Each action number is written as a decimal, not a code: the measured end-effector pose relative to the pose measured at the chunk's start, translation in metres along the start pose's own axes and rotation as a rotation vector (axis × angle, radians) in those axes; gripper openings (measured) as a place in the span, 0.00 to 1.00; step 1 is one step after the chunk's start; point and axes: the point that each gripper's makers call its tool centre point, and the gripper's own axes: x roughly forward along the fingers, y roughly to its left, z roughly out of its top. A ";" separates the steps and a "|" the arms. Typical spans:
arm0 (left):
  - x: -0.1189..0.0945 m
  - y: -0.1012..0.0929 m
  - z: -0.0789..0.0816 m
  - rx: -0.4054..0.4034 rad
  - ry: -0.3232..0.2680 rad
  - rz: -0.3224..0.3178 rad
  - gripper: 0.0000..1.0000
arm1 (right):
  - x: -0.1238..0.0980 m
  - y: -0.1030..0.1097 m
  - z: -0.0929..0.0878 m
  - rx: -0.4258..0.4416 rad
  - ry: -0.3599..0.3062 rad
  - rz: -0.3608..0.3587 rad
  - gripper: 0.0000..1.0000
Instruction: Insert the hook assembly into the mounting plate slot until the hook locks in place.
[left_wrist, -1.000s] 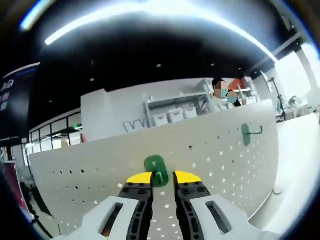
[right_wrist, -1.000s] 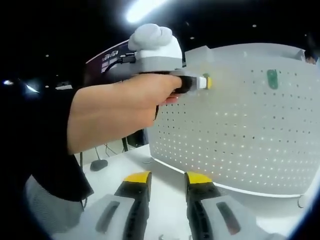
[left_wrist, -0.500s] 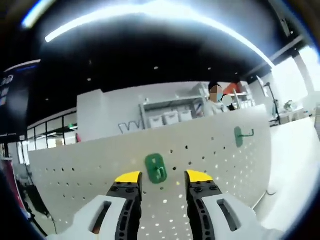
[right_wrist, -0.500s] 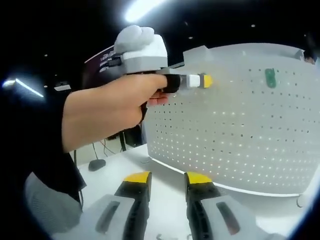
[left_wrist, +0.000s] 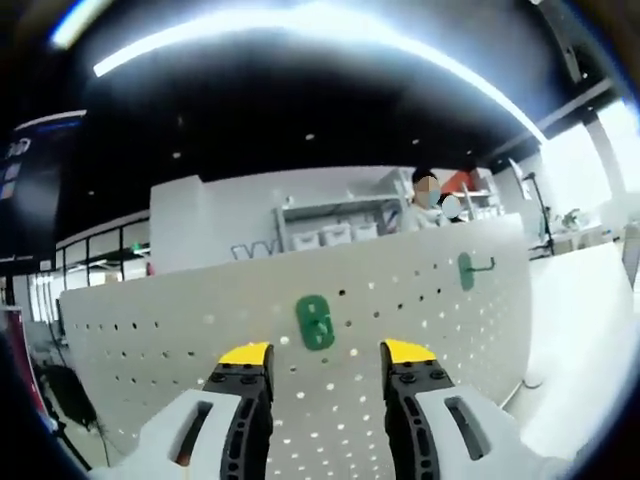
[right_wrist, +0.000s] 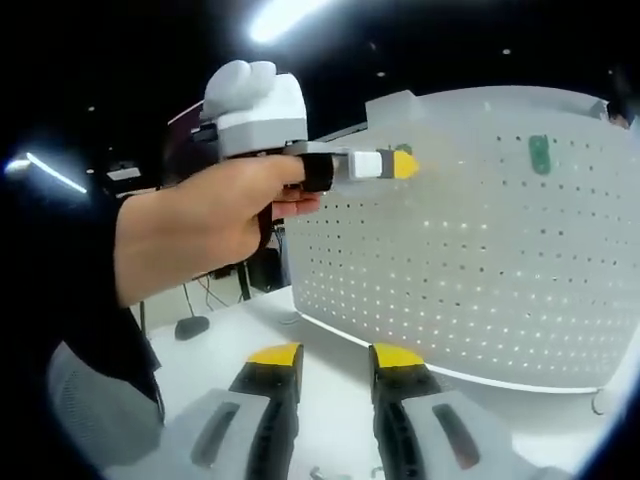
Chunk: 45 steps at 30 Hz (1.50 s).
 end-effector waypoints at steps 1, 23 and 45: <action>-0.002 0.001 0.001 -0.002 -0.003 0.000 0.44 | 0.000 0.000 0.000 0.000 0.001 0.000 0.24; -0.058 0.009 -0.013 0.011 -0.035 -0.081 0.45 | -0.001 -0.015 -0.007 -0.014 0.014 -0.051 0.23; -0.128 -0.002 -0.055 -0.056 0.004 -0.145 0.44 | 0.002 -0.024 -0.032 -0.049 0.084 -0.085 0.21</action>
